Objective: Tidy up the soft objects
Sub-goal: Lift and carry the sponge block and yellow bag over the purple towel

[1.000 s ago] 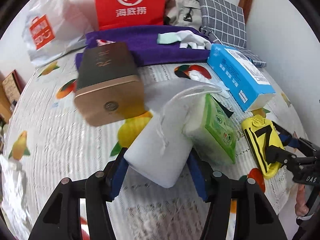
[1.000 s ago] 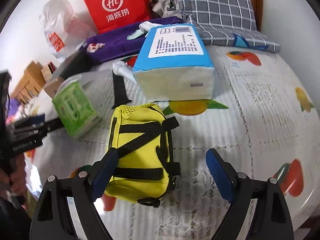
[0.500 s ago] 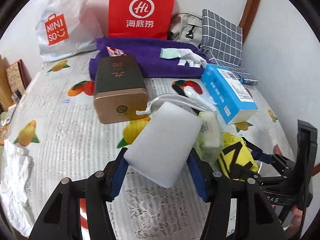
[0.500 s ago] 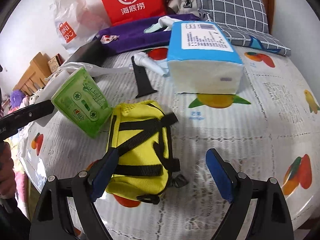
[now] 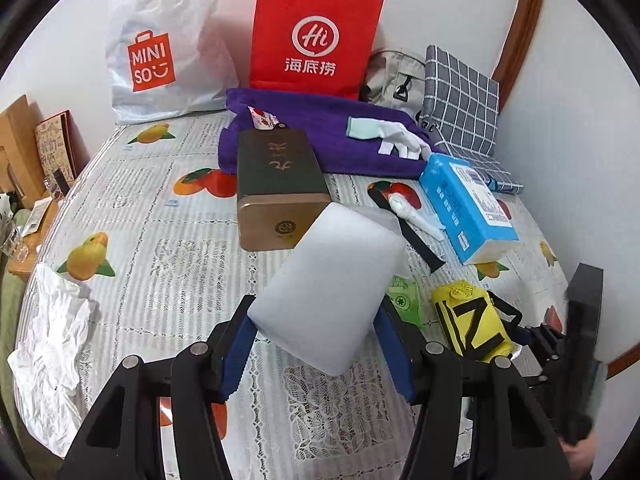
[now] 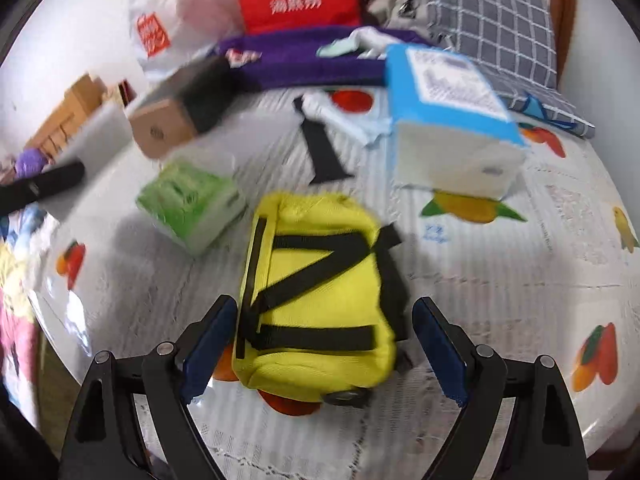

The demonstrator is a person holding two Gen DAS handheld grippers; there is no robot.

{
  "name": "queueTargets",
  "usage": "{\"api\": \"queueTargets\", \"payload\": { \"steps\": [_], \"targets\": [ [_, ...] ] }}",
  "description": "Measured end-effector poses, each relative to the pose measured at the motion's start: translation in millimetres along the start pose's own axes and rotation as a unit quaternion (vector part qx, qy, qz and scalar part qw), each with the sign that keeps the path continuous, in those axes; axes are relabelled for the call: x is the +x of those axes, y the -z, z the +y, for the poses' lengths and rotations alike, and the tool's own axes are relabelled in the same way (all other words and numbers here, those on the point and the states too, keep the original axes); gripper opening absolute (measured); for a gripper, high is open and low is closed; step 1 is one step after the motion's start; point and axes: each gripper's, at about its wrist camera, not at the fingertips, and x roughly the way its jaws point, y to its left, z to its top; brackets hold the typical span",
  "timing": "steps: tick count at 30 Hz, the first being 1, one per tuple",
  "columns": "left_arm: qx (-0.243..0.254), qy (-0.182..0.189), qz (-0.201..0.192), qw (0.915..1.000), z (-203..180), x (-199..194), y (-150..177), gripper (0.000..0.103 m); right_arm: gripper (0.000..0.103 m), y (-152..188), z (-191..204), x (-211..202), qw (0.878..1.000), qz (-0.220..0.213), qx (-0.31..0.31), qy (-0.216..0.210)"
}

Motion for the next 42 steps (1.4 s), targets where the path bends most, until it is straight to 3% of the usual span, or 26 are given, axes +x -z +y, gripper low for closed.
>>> {"api": "queueTargets", "payload": {
  "steps": [3, 5, 8, 18, 24, 28, 42],
  "targets": [
    [-0.002, -0.002, -0.005, 1.0000, 0.6, -4.3, -1.6, 0.057, 0.085, 2.5, 7.0, 2.7, 0.999, -0.011, -0.019, 0.031],
    [-0.002, -0.001, -0.006, 1.0000, 0.9, -5.3, -3.0, 0.057, 0.072, 2.0, 3.9, -0.9, 0.999, -0.018, -0.012, 0.024],
    [-0.005, -0.003, -0.003, 1.0000, 1.3, -4.9, -5.2, 0.057, 0.067, 0.3, -3.8, -6.6, 1.000, -0.014, -0.008, 0.012],
    [-0.010, 0.002, -0.005, 0.9999, -4.1, -8.1, -22.2, 0.057, 0.067, -13.7, -38.4, -48.1, 0.997, -0.055, 0.033, -0.038],
    [-0.019, 0.022, -0.008, 0.9996, -6.1, -11.1, -39.1, 0.057, 0.067, -30.5, -49.3, -69.6, 0.995, -0.086, 0.027, -0.031],
    [-0.025, 0.030, -0.010, 0.9992, -6.2, -11.6, -53.1, 0.057, 0.067, -46.4, -53.1, -75.8, 0.994, -0.086, 0.029, -0.054],
    [-0.031, 0.016, -0.021, 0.9992, 4.1, -2.6, -105.6, 0.057, 0.068, -121.1, -51.3, -86.7, 0.991, -0.126, 0.003, -0.050]
  ]
}}
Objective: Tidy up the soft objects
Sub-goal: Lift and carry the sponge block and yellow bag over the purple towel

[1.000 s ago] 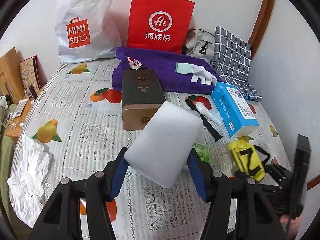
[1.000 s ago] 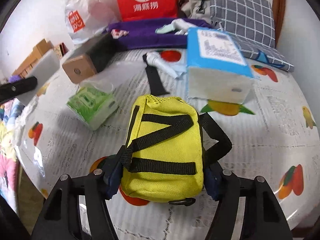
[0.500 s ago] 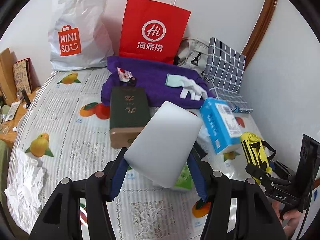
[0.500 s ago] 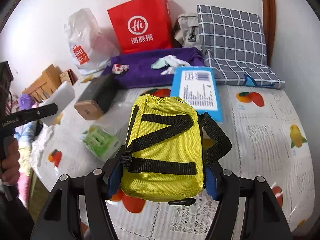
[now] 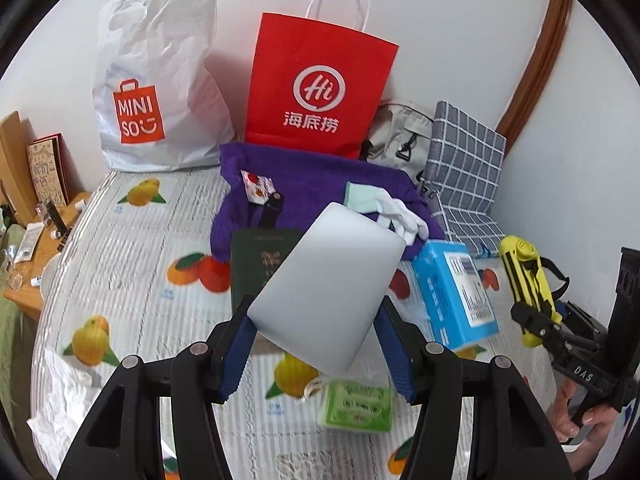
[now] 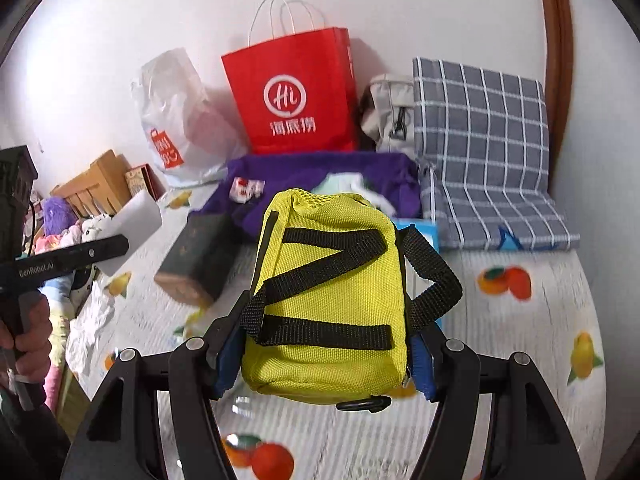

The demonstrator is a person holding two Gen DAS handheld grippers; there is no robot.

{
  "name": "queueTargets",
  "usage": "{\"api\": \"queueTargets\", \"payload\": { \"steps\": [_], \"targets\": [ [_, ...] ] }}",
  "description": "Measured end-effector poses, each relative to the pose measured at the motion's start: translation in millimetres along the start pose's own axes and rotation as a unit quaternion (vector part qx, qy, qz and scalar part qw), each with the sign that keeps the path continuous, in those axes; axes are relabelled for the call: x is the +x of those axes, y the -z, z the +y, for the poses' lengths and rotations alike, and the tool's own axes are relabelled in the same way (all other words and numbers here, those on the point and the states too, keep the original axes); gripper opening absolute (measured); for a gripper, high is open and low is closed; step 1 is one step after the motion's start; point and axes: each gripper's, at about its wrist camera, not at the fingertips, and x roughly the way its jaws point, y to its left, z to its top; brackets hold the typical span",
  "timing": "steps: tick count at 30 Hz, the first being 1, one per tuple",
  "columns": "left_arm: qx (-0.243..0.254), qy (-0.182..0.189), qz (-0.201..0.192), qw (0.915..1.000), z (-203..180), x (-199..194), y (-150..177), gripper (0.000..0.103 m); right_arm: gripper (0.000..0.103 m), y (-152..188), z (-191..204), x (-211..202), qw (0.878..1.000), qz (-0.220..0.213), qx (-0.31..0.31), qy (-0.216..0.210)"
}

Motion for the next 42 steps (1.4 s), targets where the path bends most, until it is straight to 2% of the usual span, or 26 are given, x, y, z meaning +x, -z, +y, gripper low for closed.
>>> {"api": "queueTargets", "payload": {
  "steps": [11, 18, 31, 38, 42],
  "targets": [
    [-0.017, -0.016, 0.005, 0.9997, 14.2, 31.1, -42.5, 0.057, 0.068, -55.7, -2.1, 27.5, 1.000, -0.017, 0.002, -0.015],
    [-0.028, -0.016, 0.011, 0.9994, 13.7, 55.6, -69.1, 0.057, 0.068, -84.0, -2.8, 60.3, 1.000, -0.003, -0.002, -0.017],
    [-0.037, -0.037, 0.018, 0.9985, 17.2, 93.7, -107.2, 0.057, 0.068, -148.9, -25.1, 107.0, 0.998, -0.003, 0.031, -0.052],
    [-0.039, -0.035, 0.018, 0.9985, 14.8, 113.3, -124.0, 0.058, 0.069, -174.5, -24.0, 118.7, 0.997, -0.018, 0.032, -0.065],
    [-0.029, -0.035, 0.025, 0.9986, 12.1, 131.6, -128.7, 0.058, 0.070, -173.7, -23.5, 137.1, 0.998, -0.017, 0.017, -0.059]
  ]
}}
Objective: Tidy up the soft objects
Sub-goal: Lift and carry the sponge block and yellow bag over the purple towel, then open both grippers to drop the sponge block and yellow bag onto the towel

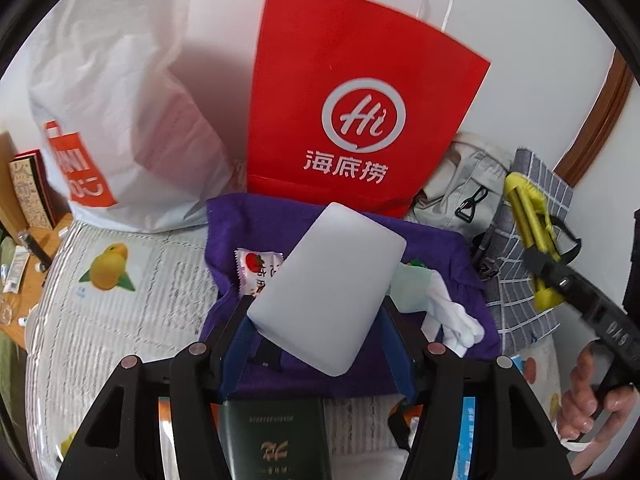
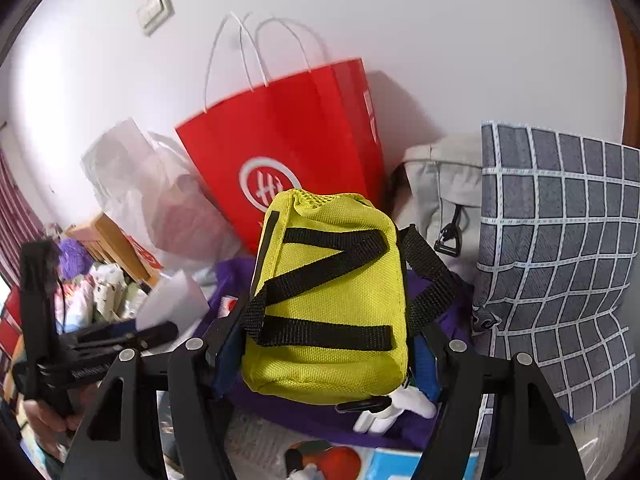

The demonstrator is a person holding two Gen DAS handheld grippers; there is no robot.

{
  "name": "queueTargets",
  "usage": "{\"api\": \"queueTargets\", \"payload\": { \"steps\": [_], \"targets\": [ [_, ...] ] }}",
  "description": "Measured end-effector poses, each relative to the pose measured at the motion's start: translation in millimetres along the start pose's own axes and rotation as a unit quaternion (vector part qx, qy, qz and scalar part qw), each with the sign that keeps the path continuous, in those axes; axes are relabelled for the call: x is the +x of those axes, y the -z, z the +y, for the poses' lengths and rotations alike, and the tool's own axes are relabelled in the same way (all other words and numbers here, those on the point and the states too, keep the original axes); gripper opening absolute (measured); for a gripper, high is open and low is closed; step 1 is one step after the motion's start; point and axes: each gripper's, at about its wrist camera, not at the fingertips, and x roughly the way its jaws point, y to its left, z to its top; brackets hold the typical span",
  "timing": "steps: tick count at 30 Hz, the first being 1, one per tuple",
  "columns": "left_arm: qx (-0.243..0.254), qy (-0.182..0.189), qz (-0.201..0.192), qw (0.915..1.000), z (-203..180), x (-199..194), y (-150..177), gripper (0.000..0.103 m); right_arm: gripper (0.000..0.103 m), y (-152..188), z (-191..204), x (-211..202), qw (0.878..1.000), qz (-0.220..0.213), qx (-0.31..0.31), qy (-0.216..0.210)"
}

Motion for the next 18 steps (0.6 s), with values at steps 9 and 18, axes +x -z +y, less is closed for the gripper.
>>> {"api": "queueTargets", "payload": {
  "steps": [9, 18],
  "targets": [
    [0.002, -0.005, 0.046, 0.9989, 0.4, 52.7, -6.3, 0.058, 0.070, 10.5, -41.5, 68.2, 0.995, 0.086, 0.037, 0.035],
    [0.003, -0.017, 0.077, 0.9969, 2.6, 80.3, -1.8, 0.059, 0.070, 23.5, -58.9, 96.5, 0.990, 0.129, 0.047, 0.032]
  ]
}}
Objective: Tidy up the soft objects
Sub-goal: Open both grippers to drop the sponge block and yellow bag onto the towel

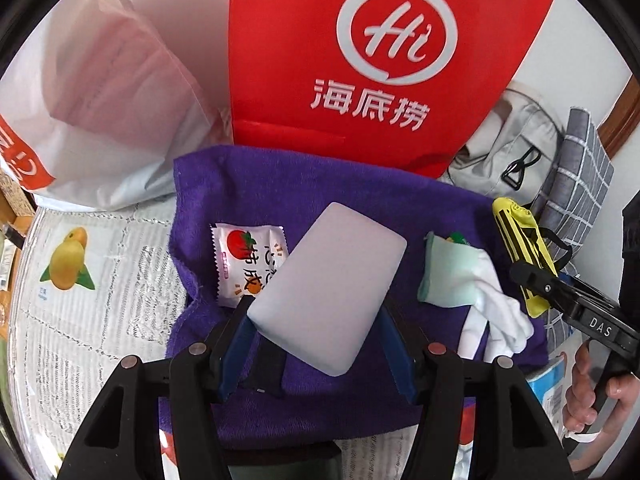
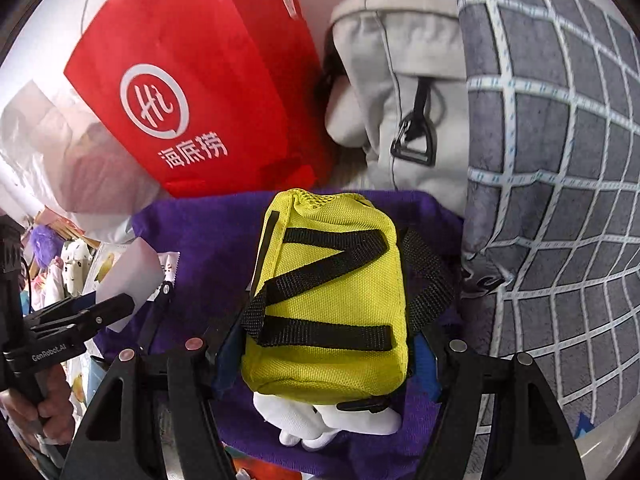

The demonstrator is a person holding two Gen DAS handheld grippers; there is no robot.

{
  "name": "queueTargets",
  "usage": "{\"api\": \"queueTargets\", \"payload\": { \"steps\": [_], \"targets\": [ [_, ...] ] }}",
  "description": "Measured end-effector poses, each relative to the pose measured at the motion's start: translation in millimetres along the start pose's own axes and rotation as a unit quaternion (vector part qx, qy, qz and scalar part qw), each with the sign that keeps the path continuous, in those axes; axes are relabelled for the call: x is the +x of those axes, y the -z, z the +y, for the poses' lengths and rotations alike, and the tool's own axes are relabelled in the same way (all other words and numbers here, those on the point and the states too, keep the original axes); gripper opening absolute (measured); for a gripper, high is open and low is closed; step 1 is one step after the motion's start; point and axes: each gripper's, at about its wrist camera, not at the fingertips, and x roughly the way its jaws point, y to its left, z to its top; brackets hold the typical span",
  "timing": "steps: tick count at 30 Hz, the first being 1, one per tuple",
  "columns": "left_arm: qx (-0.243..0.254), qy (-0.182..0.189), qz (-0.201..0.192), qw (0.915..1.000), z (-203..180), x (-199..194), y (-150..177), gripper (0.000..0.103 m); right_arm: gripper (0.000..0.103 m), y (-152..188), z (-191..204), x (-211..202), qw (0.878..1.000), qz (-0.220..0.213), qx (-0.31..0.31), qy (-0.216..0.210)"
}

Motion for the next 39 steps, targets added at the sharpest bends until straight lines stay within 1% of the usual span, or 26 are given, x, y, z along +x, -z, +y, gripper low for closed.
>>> {"api": "queueTargets", "payload": {
  "steps": [4, 7, 10, 11, 12, 13, 14, 18, 19, 21, 22, 24, 27, 32, 35, 37, 39],
  "targets": [
    [-0.002, 0.004, 0.019, 0.9998, -2.2, 15.3, 0.6, 0.059, 0.070, 2.5, -3.3, 13.3, 1.000, 0.022, 0.011, -0.013],
    [0.001, 0.003, 0.025, 0.9997, -4.7, 19.5, 1.2, 0.059, 0.071, 5.0, -6.4, 20.9, 0.999, 0.040, 0.018, -0.021],
    [0.002, 0.003, 0.029, 0.9996, -7.6, 21.9, 1.5, 0.060, 0.073, 3.8, -5.3, 23.0, 0.999, 0.046, 0.013, -0.021],
    [0.002, 0.004, 0.031, 0.9995, -8.4, 22.7, 1.7, 0.060, 0.074, 3.1, -4.2, 23.7, 0.999, 0.047, 0.011, -0.019],
    [0.002, 0.006, 0.032, 0.9995, -9.1, 23.4, 2.0, 0.060, 0.078, 3.2, -3.5, 24.1, 0.999, 0.049, 0.008, -0.016],
    [0.002, 0.007, 0.035, 0.9994, -9.6, 24.0, 2.6, 0.060, 0.080, 3.4, -2.8, 24.6, 0.999, 0.053, 0.004, -0.012],
    [0.002, 0.007, 0.038, 0.9993, -11.1, 25.6, 2.7, 0.060, 0.082, 3.4, -2.8, 24.0, 0.999, 0.052, 0.005, -0.009],
    [0.003, 0.008, 0.055, 0.9984, -14.7, 31.9, 2.1, 0.063, 0.082, 1.7, 3.3, 17.3, 1.000, 0.026, 0.006, -0.007],
    [0.003, 0.008, 0.061, 0.9981, -15.3, 33.7, 1.9, 0.069, 0.082, 0.7, 3.4, 13.8, 1.000, 0.022, 0.005, -0.008],
    [-0.001, 0.011, 0.071, 0.9974, -16.5, 35.8, 1.9, 0.077, 0.082, -0.8, 5.0, 3.2, 1.000, 0.006, 0.004, -0.005],
    [-0.002, 0.009, 0.071, 0.9974, -17.7, 36.4, 2.9, 0.077, 0.082, -1.4, 5.7, -1.5, 1.000, 0.000, 0.004, -0.004],
    [0.000, 0.000, 0.069, 0.9976, -20.2, 33.8, 3.4, 0.077, 0.082, -2.2, 7.5, -13.1, 1.000, -0.017, 0.001, -0.006],
    [0.004, 0.001, 0.063, 0.9980, -22.4, 25.1, 4.7, 0.077, 0.082, -1.7, 13.9, -29.4, 0.999, -0.041, -0.007, -0.004],
    [0.003, 0.000, 0.035, 0.9994, -21.7, -0.7, 6.1, 0.077, 0.082, 5.7, 29.2, -54.8, 0.996, -0.078, -0.030, 0.007],
    [0.001, 0.002, 0.008, 1.0000, -22.4, -21.9, 8.8, 0.077, 0.082, 18.7, 39.9, -65.0, 0.995, -0.085, -0.044, 0.005],
    [0.000, 0.005, -0.007, 1.0000, -22.1, -35.5, 11.4, 0.077, 0.080, 34.9, 48.6, -74.7, 0.994, -0.088, -0.063, 0.013],
    [0.003, 0.005, -0.017, 0.9998, -18.7, -48.7, 16.2, 0.077, 0.072, 51.5, 55.4, -80.5, 0.993, -0.087, -0.083, 0.020]
  ]
}}
